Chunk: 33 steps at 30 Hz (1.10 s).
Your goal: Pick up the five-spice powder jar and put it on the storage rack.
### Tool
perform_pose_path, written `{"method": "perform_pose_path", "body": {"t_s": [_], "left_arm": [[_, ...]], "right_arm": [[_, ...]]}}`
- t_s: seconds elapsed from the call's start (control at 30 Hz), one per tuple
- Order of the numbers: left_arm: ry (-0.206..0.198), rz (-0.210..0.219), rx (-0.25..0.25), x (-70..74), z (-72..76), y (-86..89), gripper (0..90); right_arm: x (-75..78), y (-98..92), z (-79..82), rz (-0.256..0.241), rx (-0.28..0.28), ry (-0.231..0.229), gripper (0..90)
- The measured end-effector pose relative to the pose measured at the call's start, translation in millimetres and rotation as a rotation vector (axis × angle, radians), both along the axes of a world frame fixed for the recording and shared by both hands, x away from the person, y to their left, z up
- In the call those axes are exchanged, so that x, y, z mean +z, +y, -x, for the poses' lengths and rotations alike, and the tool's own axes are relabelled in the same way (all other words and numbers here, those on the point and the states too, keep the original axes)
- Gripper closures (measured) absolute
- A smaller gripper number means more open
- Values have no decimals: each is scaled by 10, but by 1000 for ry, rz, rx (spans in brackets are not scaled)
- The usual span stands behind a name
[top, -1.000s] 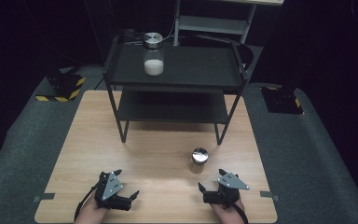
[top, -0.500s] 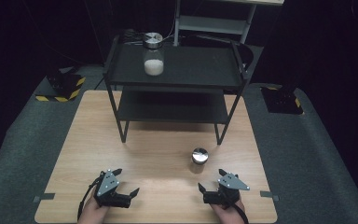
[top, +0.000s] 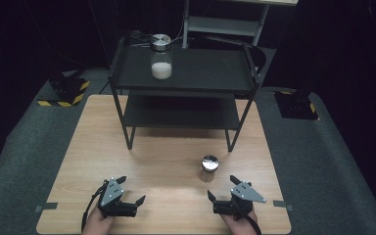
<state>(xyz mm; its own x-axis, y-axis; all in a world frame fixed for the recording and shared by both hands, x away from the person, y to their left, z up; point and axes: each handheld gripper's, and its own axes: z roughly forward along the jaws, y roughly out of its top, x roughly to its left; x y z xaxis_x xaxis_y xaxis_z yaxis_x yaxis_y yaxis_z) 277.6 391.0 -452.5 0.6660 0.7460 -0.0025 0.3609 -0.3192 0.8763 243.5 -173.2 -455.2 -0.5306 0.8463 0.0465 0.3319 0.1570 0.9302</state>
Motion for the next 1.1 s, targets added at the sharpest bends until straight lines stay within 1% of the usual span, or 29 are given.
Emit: {"method": "perform_pose_path", "body": {"t_s": [0.07,0.2,0.37,0.5,0.63,0.7,0.77,0.8,0.87,1.0,1.1], "left_arm": [[18,-16,7,28,-19,-26,8],[27,-30,13,47,-24,-46,8],[27,-30,13,47,-21,-44,9],[20,-37,9,47,-16,-51,9],[14,-39,6,43,-8,-52,9],[18,-36,6,44,-11,-50,9],[18,-35,6,44,-10,-49,9],[17,-36,5,43,-10,-47,9],[20,-33,8,44,-12,-47,9],[31,-34,6,54,-29,-46,9],[29,-36,6,53,-23,-50,9]], "right_arm": [[35,30,-8,-10,-9,-8,0],[80,72,-59,-20,-25,-13,0],[118,100,-119,-18,-23,-16,1],[141,140,-208,-7,-19,-5,2],[139,176,-273,-4,-31,0,2],[132,193,-310,1,-37,1,3],[131,196,-322,-1,-40,3,5],[122,194,-344,-9,-38,4,7],[113,213,-369,-3,-34,-5,25],[94,235,-418,-9,-27,-9,74],[71,257,-442,-20,-35,-18,115]]}}
